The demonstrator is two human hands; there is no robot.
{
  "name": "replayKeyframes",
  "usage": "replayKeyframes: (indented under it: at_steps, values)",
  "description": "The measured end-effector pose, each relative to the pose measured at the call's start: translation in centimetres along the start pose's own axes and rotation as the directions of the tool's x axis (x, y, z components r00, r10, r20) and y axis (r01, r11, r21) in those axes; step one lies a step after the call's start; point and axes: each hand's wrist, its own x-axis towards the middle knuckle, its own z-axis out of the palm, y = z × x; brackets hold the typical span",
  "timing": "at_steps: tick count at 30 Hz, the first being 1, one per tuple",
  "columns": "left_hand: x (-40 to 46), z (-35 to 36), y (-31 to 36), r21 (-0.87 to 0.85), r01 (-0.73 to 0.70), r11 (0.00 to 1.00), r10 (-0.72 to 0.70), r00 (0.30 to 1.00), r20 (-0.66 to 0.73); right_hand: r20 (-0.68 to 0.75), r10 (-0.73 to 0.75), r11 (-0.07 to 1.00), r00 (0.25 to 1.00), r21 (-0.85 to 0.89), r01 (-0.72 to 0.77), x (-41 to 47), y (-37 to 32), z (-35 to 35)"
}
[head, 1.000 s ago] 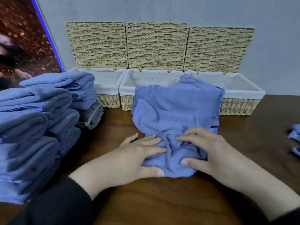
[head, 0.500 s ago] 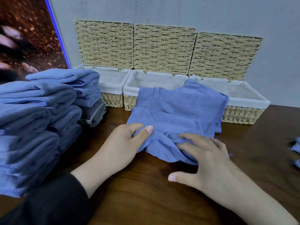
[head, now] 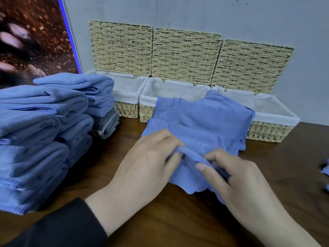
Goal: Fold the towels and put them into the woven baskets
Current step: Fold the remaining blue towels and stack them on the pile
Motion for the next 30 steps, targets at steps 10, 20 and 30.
replayKeyframes:
  at_steps: [10, 20, 30]
  values:
    - [0.3, -1.9, -1.5, -0.209, 0.282, 0.936, -0.307, 0.947, -0.096, -0.238, 0.291, 0.953, 0.927, 0.160, -0.259, 0.1, 1.9, -2.9]
    - [0.4, -2.3, -1.4, -0.154, 0.291, 0.944, -0.309, 0.945, -0.109, -0.291, 0.282, 0.929, 0.914, 0.321, -0.184, 0.0, 2.7, -3.9]
    - [-0.2, -1.9, -3.4, -0.025, 0.329, 0.944, -0.329, 0.944, 0.005, -0.130, 0.374, 0.889, 0.918, 0.334, -0.315, -0.1, 5.2, -4.0]
